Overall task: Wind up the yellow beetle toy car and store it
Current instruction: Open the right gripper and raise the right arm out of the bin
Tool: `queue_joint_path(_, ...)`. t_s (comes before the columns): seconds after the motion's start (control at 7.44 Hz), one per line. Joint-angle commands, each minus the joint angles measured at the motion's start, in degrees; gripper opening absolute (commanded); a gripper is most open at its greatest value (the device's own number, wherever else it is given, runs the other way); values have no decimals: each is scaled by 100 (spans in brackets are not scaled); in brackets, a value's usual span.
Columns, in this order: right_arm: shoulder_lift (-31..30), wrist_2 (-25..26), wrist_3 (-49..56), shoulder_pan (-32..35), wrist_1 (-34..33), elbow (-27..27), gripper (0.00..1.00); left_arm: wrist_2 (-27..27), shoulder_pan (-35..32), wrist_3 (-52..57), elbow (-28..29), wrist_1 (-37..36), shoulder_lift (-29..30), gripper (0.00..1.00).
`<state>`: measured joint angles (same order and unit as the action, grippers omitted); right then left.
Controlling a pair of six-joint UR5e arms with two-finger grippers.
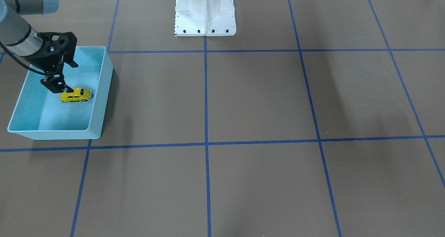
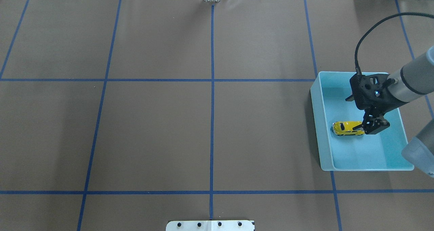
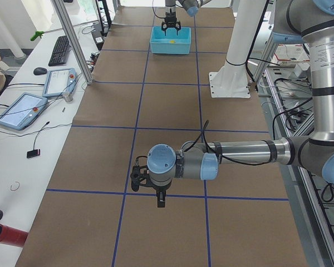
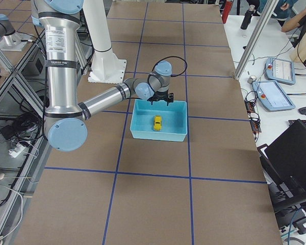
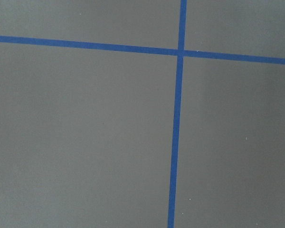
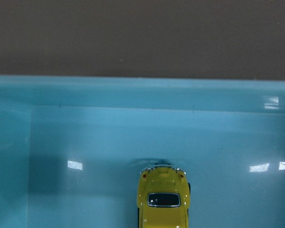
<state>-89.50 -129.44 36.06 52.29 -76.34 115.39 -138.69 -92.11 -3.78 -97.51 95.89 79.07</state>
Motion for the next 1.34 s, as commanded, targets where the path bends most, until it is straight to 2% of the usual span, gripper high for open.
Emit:
queue_joint_path(0.0, 117, -108, -1243, 544, -47, 203, 100, -9, 0, 0, 4, 0, 12, 100)
queue_joint_path(0.27, 467, -134, -3035, 1079, -195, 151, 100, 0, 0, 0, 22, 0, 12, 100)
queue_joint_path(0.4, 478, -82, -3530, 1447, -484, 98, 100, 0, 0, 0, 13, 0, 12, 100)
queue_joint_path(0.67, 416, -125, -4130, 2456, -1421, -261, 100, 0, 0, 0, 13, 0, 12, 100)
queue_joint_path(0.94, 346, -160, -4439, 3004, -2232, -666, 100, 0, 0, 0, 13, 0, 12, 100)
queue_joint_path(1.21, -83, -169, -4432, 3322, -2280, -939, 100, 0, 0, 0, 13, 0, 12, 100)
